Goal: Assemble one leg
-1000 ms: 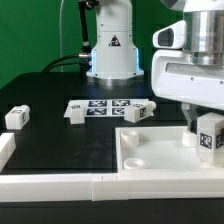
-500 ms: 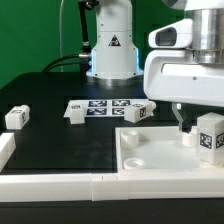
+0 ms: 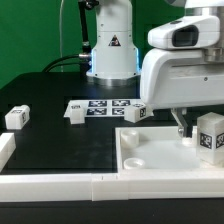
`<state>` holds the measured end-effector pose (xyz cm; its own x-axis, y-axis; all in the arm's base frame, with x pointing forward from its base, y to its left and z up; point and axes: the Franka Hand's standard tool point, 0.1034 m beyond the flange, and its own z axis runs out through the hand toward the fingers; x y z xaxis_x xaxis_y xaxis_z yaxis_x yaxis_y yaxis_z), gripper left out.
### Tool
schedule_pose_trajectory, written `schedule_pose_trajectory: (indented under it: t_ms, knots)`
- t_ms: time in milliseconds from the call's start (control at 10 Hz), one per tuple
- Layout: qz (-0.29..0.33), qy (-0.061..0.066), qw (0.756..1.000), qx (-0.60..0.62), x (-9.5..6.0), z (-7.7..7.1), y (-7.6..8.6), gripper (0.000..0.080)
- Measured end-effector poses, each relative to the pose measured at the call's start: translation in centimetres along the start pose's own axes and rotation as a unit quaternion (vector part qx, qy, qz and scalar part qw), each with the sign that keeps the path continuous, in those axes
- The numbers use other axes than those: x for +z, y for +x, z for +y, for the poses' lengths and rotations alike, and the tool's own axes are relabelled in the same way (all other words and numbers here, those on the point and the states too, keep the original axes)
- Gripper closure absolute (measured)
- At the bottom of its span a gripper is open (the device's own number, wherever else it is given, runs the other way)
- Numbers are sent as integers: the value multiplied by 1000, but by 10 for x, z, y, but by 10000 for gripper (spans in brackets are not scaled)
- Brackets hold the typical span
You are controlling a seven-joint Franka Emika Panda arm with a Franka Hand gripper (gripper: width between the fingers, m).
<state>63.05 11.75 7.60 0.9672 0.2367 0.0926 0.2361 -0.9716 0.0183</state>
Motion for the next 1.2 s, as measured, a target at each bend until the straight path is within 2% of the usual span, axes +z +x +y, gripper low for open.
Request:
schedule_pose_trajectory:
  t_ms: [100, 300, 400, 500, 600, 700, 900, 1000, 1200]
  knots:
    - [0, 0, 999, -54, 0, 0, 0, 150]
    - [5, -1, 997, -71, 0, 0, 1, 150]
    - [5, -1, 998, -70, 1, 0, 1, 238]
    - [5, -1, 998, -70, 1, 0, 1, 385]
    - [5, -1, 998, -70, 1, 0, 1, 385]
    - [4, -1, 998, -67, 1, 0, 0, 505]
    - [4, 0, 999, -45, 2, 0, 0, 505]
    - [5, 1, 1000, 25, 2, -1, 0, 505]
    - [5, 1, 986, 168, 2, -3, 0, 505]
